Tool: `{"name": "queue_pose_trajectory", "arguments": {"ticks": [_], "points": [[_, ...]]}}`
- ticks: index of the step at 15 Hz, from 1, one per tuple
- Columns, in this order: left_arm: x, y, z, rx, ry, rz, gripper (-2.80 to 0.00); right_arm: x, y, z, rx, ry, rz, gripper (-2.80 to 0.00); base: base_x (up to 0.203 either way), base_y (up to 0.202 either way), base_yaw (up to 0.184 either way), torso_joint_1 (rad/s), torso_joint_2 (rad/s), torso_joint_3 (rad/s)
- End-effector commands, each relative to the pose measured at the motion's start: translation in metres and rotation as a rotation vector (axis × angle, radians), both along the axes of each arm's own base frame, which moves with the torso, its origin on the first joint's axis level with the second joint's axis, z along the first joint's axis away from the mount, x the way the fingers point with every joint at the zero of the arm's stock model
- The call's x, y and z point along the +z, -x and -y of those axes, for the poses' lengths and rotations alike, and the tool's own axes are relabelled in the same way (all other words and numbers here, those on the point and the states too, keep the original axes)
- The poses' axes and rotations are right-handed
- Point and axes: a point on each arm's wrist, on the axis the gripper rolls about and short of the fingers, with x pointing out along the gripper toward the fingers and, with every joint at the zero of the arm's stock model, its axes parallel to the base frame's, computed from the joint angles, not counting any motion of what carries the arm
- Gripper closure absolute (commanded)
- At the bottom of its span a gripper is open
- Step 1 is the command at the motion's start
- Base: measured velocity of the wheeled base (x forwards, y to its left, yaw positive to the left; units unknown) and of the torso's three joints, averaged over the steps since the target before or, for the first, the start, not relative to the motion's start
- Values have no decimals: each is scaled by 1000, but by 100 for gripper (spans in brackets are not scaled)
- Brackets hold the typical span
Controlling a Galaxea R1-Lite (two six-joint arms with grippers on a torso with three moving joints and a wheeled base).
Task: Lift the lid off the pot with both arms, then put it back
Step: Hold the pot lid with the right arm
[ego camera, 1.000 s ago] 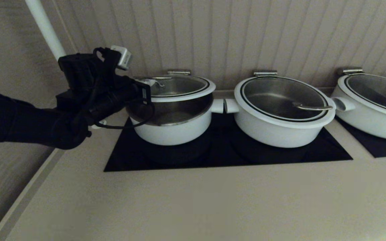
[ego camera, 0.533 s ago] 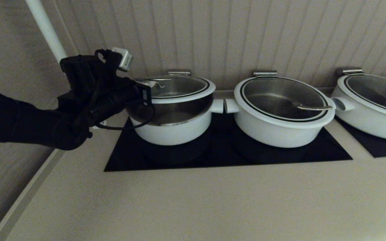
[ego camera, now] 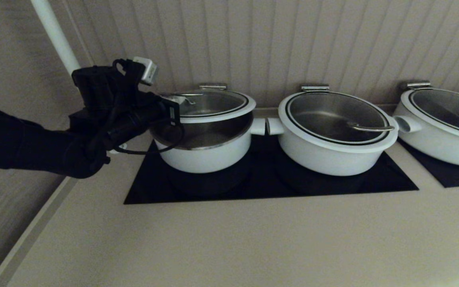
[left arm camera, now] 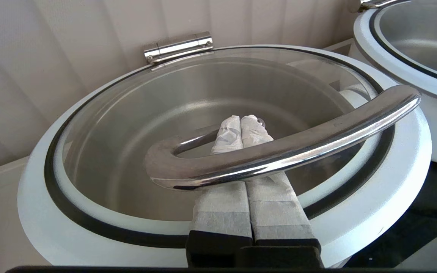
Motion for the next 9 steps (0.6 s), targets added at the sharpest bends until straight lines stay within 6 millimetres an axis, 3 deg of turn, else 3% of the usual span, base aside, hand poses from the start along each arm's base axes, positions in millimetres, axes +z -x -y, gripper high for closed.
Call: {"name": "queue_pose_trajectory", "arguments": {"ticks": [1, 5, 9], "points": [[0, -1, -2, 6, 0, 3, 0, 0, 0, 0, 1, 2, -1, 0, 0, 0, 0, 0, 0, 0], [2, -2, -9, 24, 0, 8, 0, 2, 0, 0, 11, 31, 7, 0, 0, 0, 0, 0, 0, 0], [2, -2, -11, 28, 0, 8, 0, 24, 0, -1, 57, 30, 9, 0, 0, 0, 0, 0, 0, 0]]}}
